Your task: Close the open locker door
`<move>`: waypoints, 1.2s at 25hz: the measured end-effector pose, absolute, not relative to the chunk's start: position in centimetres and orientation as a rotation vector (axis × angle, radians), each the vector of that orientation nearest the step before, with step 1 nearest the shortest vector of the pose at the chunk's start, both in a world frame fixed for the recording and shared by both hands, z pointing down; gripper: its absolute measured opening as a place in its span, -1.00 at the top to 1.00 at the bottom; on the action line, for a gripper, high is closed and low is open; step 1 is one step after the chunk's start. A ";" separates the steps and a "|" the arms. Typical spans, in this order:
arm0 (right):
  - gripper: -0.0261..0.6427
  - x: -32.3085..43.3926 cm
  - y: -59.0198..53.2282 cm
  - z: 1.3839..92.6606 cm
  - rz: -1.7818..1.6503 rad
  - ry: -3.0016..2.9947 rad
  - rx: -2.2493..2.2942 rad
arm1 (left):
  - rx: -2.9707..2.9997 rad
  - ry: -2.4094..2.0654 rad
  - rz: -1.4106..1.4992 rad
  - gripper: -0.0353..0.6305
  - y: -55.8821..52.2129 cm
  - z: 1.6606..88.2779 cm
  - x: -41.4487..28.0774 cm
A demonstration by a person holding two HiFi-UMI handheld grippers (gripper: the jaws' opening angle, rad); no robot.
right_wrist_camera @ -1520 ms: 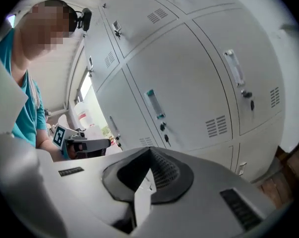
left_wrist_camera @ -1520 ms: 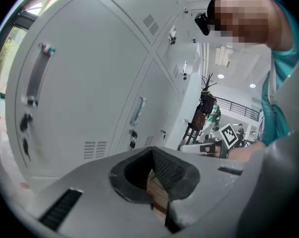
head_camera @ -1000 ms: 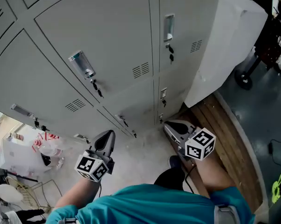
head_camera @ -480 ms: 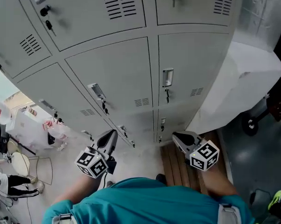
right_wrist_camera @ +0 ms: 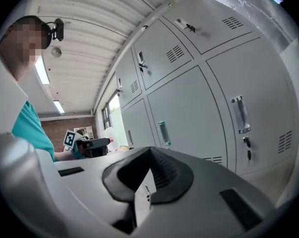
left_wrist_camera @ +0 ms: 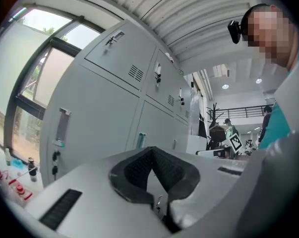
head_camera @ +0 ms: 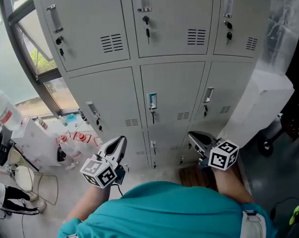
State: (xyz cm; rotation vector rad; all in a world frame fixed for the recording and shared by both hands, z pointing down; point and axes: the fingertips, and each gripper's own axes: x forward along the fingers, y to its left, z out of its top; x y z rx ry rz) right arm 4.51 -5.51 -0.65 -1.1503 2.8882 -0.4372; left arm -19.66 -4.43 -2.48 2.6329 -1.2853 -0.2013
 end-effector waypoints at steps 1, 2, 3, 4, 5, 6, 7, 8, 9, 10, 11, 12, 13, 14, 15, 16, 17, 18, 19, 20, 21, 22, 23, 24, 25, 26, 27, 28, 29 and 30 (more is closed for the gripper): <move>0.93 3.4 -5.6 -1.2 -0.434 2.887 -1.147 | 2.624 -1.295 -0.203 0.88 -4.4 -2.8 -21.1; 0.93 2.4 -5.7 -1.7 -0.422 2.890 -1.143 | 2.615 -1.304 -0.208 0.88 -4.2 -3.1 -22.3; 0.93 1.6 -5.8 -2.1 -0.411 2.891 -1.137 | 2.609 -1.315 -0.213 0.88 -4.1 -3.3 -23.3; 0.93 1.0 -5.9 -2.4 -0.410 2.886 -1.129 | 2.608 -1.328 -0.219 0.88 -3.9 -3.4 -24.2; 0.93 0.5 -5.9 -2.5 -0.419 2.878 -1.119 | 2.608 -1.341 -0.224 0.88 -3.8 -3.4 -24.8; 0.93 0.1 -5.8 -2.4 -0.431 2.873 -1.111 | 2.605 -1.351 -0.229 0.88 -3.6 -3.2 -25.2; 0.93 -0.2 -5.6 -2.2 -0.436 2.876 -1.108 | 2.600 -1.354 -0.234 0.88 -3.5 -3.0 -25.3; 0.93 -0.6 -5.4 -1.9 -0.428 2.888 -1.110 | 2.595 -1.350 -0.239 0.88 -3.4 -2.8 -25.4; 0.93 -0.8 -5.3 -1.7 -0.411 2.905 -1.114 | 2.592 -1.343 -0.243 0.88 -3.5 -2.6 -25.3; 0.93 -1.0 -5.2 -1.5 -0.394 2.921 -1.116 | 2.590 -1.337 -0.245 0.88 -3.5 -2.5 -25.1; 0.93 -1.1 -5.1 -1.4 -0.383 2.931 -1.117 | 2.588 -1.332 -0.247 0.88 -3.6 -2.3 -25.0; 0.93 -1.0 -5.1 -1.3 -0.379 2.935 -1.118 | 2.585 -1.330 -0.248 0.88 -3.7 -2.2 -24.9; 0.93 -0.9 -5.2 -1.3 -0.381 2.934 -1.120 | 2.580 -1.329 -0.247 0.88 -3.7 -2.1 -24.8; 0.93 -0.7 -5.4 -1.3 -0.385 2.930 -1.121 | 2.574 -1.328 -0.244 0.88 -3.8 -2.0 -24.8; 0.93 -0.5 -5.5 -1.3 -0.388 2.926 -1.121 | 2.569 -1.328 -0.240 0.88 -3.9 -1.9 -24.7; 0.93 -0.4 -5.6 -1.4 -0.391 2.923 -1.120 | 2.563 -1.328 -0.236 0.88 -4.0 -1.8 -24.7; 0.93 -0.4 -5.7 -1.4 -0.391 2.923 -1.116 | 2.558 -1.328 -0.234 0.88 -4.1 -1.7 -24.7; 0.93 -0.4 -5.8 -1.4 -0.390 2.925 -1.111 | 2.553 -1.327 -0.236 0.88 -4.2 -1.7 -24.6; 0.93 -0.4 -5.9 -1.4 -0.387 2.927 -1.105 | 2.551 -1.327 -0.238 0.88 -4.2 -1.6 -24.6; 0.93 -0.4 -5.9 -1.3 -0.384 2.930 -1.100 | 2.549 -1.327 -0.239 0.88 -4.2 -1.6 -24.5; 0.93 -0.5 -5.9 -1.3 -0.382 2.931 -1.096 | 2.548 -1.328 -0.238 0.88 -4.2 -1.6 -24.5; 0.93 -0.4 -5.9 -1.2 -0.382 2.932 -1.093 | 2.547 -1.329 -0.235 0.88 -4.2 -1.5 -24.4; 0.93 -0.4 -5.9 -1.2 -0.381 2.932 -1.090 | 2.546 -1.330 -0.232 0.88 -4.1 -1.4 -24.4; 0.93 -0.3 -5.9 -1.2 -0.380 2.934 -1.089 | 2.544 -1.330 -0.232 0.88 -4.1 -1.4 -24.4; 0.93 -0.2 -5.9 -1.3 -0.377 2.935 -1.087 | 2.543 -1.330 -0.232 0.88 -4.1 -1.5 -24.4; 0.93 -0.2 -5.9 -1.4 -0.374 2.936 -1.087 | 2.542 -1.330 -0.233 0.88 -4.1 -1.5 -24.4; 0.93 -0.1 -5.8 -1.4 -0.372 2.938 -1.087 | 2.541 -1.330 -0.233 0.88 -4.0 -1.6 -24.4; 0.93 0.0 -5.8 -1.5 -0.369 2.938 -1.088 | 2.541 -1.330 -0.234 0.88 -4.0 -1.6 -24.4; 0.93 0.0 -5.8 -1.5 -0.367 2.939 -1.090 | 2.541 -1.330 -0.233 0.88 -4.0 -1.6 -24.4; 0.93 0.1 -5.7 -1.5 -0.365 2.939 -1.092 | 2.541 -1.330 -0.233 0.88 -3.9 -1.6 -24.4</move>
